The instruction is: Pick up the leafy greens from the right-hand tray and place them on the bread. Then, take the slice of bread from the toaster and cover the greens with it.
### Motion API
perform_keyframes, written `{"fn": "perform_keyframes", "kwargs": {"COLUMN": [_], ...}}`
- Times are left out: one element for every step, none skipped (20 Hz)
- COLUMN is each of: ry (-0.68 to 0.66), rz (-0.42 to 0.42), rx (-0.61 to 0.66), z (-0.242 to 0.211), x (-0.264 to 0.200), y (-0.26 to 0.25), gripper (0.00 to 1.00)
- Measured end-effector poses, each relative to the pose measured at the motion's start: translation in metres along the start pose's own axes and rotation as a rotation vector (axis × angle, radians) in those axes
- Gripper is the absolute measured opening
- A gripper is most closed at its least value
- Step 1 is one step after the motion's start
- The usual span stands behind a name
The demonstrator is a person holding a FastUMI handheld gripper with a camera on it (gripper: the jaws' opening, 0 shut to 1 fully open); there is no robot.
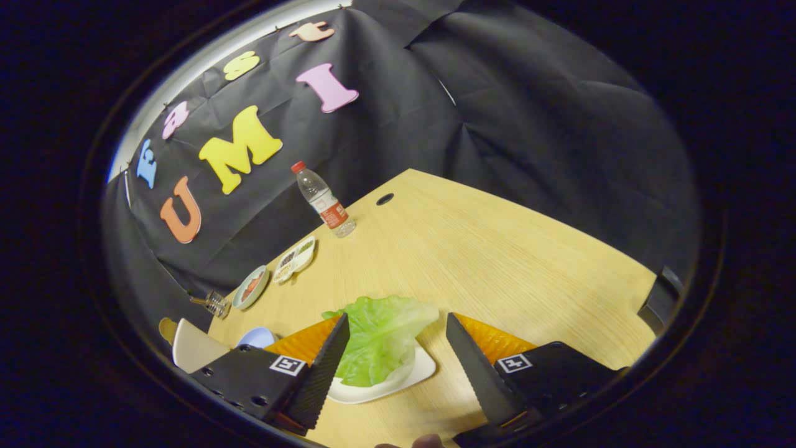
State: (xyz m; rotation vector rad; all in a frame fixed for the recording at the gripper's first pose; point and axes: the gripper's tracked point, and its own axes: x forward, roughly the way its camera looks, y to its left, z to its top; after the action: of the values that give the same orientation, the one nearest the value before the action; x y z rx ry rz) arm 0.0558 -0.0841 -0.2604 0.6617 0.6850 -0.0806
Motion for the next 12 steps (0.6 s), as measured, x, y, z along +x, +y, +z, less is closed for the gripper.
{"fn": "perform_keyframes", "kwargs": {"ry": [0.005, 0.016, 0.031, 0.041, 0.028, 0.020, 0.022, 0.031, 0.035, 0.043, 0.048, 0.050], "rz": [-0.002, -0.004, -0.003, 0.008, 0.021, 0.021, 0.025, 0.031, 0.035, 0.036, 0.039, 0.039], "rx": [0.018, 0.035, 0.060, 0.086, 0.104, 0.109, 0.115, 0.125, 0.137, 0.146, 0.150, 0.154], "z": [0.000, -0.001, -0.005, -0.006, -0.001, 0.003, 0.003, 0.004, 0.004, 0.002, 0.002, 0.002], "x": [0.006, 0.012, 0.015, 0.018, 0.017, 0.019, 0.023, 0.025, 0.028, 0.032, 0.030, 0.031], "y": [-0.002, -0.005, -0.006, -0.008, -0.008, -0.009, -0.008, -0.005, -0.004, -0.004, -0.005, -0.007], "gripper": [0.96, 0.95, 0.95, 0.96, 0.96, 0.96, 0.96, 0.96, 0.93, 0.91, 0.87, 0.78]}}
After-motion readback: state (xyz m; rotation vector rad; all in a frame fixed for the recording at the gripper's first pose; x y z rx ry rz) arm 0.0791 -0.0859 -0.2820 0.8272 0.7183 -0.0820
